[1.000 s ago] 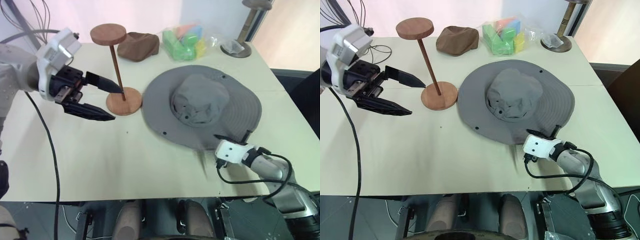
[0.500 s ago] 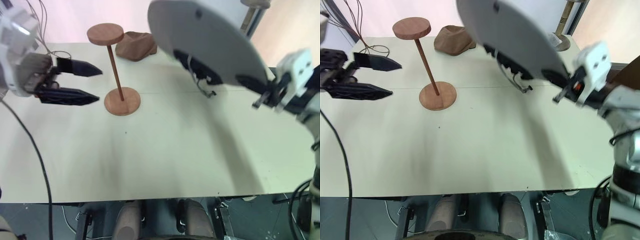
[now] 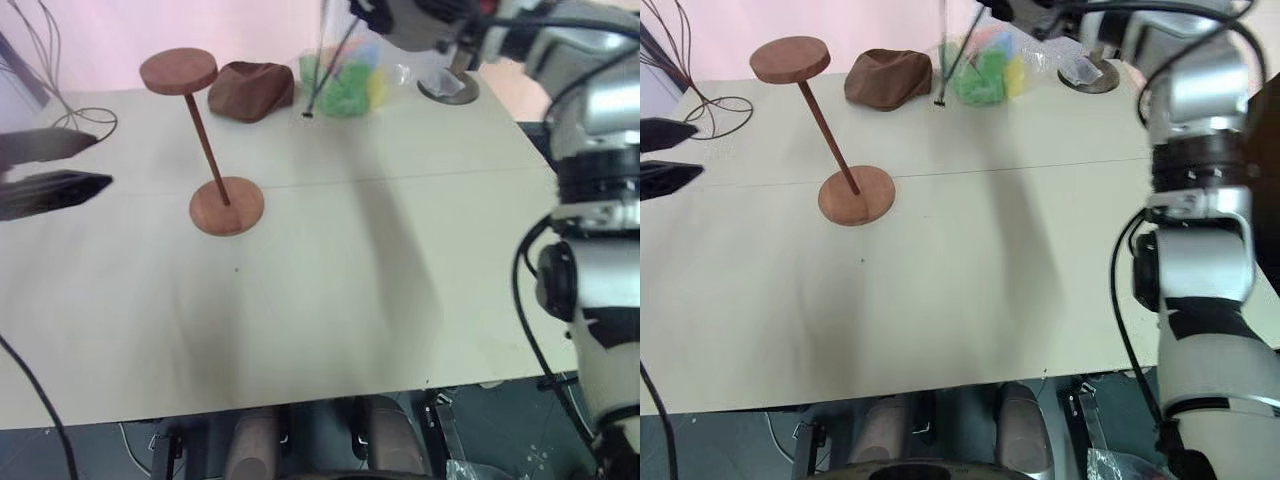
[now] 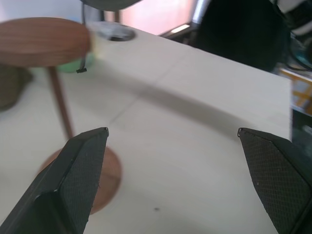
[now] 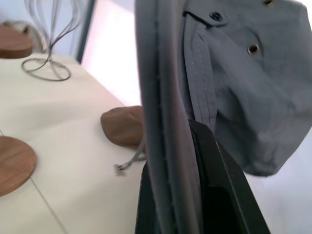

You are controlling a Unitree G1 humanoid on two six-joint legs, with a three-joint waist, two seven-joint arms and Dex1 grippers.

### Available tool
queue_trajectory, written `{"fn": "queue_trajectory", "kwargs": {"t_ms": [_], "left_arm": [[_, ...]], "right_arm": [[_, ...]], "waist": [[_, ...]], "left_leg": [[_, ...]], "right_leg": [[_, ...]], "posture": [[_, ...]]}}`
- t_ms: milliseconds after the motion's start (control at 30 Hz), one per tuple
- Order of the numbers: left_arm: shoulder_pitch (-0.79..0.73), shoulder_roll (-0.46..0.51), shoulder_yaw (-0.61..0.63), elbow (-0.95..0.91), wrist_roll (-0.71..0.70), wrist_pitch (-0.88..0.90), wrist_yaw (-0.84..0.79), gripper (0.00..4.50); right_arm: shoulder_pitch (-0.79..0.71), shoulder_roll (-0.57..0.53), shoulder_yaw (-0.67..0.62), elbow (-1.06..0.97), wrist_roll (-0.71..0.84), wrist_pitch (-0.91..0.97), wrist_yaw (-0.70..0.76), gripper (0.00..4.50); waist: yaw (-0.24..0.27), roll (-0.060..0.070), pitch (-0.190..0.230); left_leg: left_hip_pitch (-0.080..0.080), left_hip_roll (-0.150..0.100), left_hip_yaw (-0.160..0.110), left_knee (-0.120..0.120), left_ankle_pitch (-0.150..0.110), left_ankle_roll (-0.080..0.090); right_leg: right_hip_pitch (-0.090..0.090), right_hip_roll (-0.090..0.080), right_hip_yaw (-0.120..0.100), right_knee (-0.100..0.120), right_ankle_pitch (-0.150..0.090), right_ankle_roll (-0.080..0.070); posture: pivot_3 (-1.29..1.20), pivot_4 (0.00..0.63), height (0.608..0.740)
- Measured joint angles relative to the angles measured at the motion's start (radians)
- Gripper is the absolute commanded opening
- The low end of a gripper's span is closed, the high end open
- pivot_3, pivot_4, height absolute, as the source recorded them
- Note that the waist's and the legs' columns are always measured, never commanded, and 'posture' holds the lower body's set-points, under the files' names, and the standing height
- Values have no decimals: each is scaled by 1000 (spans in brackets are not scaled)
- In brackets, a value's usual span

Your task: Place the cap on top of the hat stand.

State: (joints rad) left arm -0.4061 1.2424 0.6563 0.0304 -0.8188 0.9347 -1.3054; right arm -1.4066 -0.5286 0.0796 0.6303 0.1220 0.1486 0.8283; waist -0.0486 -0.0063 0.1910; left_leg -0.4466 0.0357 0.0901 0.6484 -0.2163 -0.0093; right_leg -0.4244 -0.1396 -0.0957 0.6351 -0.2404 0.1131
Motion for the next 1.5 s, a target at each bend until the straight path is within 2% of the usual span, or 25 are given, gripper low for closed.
{"fn": "queue_trajectory", "kwargs": {"t_ms": [67, 200, 367, 533, 600, 833, 1067, 1167, 1333, 1500], "left_arm": [[22, 4, 41, 16, 5, 0, 12, 4500], [88, 15, 109, 18, 18, 1, 12, 4500], [114, 35, 162, 19, 23, 19, 14, 4500], [115, 73, 190, 32, 22, 21, 14, 4500], [108, 85, 192, 40, 21, 21, 14, 4500], [49, 99, 162, 71, 9, 19, 21, 4500], [31, 122, 118, 92, 9, 15, 6, 4500], [17, 124, 104, 98, 9, 11, 3, 4500], [13, 123, 75, 97, 11, 4, 0, 4500], [46, 123, 59, 90, 34, -33, -15, 4500]], "right_arm": [[-30, 64, 46, 28, -42, -106, 5, 24], [-18, 94, 102, -35, -86, -253, 45, 24], [110, 92, 153, -200, -130, -385, 87, 24], [309, 81, 194, -296, -202, -478, 68, 24], [363, 99, 226, -290, -249, -492, 42, 24], [383, 209, 269, -249, -387, -578, -136, 24], [394, 237, 303, -184, -458, -615, -220, 24], [396, 229, 302, -165, -461, -614, -225, 943], [400, 202, 299, -165, -462, -615, -228, 3457], [465, 120, 287, -256, -449, -620, -203, 3457]], "waist": [[-3, 0, 0], [2, -1, 0], [8, -6, -2], [5, -8, -3], [3, -8, -2], [2, -8, -2], [5, -9, -2], [4, -9, -2], [4, -9, -2], [7, -8, -2]], "left_leg": [[0, 0, 0, 0, 0, -1], [-2, 1, 1, 0, 0, -1], [-2, 1, 0, 1, 0, -1], [0, 2, 0, 1, 1, -2], [0, 2, 0, 0, 1, -3], [0, 8, 1, 0, 3, -5], [0, 8, 1, 0, 3, -5], [1, 8, 2, 0, 3, -5], [1, 8, 2, 0, 3, -5], [1, 8, 2, 0, 3, -5]], "right_leg": [[-1, 0, 0, 1, 0, 0], [-2, 0, 0, 0, 0, 0], [-1, 0, 0, 0, 2, -3], [0, 2, 0, 1, 2, -3], [-1, 2, 0, 1, 2, -3], [-2, 7, 1, 1, 2, -4], [-2, 7, 1, 1, 3, -5], [-2, 7, 1, 1, 3, -5], [-2, 7, 1, 1, 3, -5], [-2, 7, 1, 1, 3, -5]], "posture": [[0, 150, 740], [0, 150, 740], [0, 150, 740], [0, 150, 740], [0, 150, 740], [0, 150, 740], [0, 150, 740], [0, 150, 740], [0, 150, 740], [0, 150, 740]]}}
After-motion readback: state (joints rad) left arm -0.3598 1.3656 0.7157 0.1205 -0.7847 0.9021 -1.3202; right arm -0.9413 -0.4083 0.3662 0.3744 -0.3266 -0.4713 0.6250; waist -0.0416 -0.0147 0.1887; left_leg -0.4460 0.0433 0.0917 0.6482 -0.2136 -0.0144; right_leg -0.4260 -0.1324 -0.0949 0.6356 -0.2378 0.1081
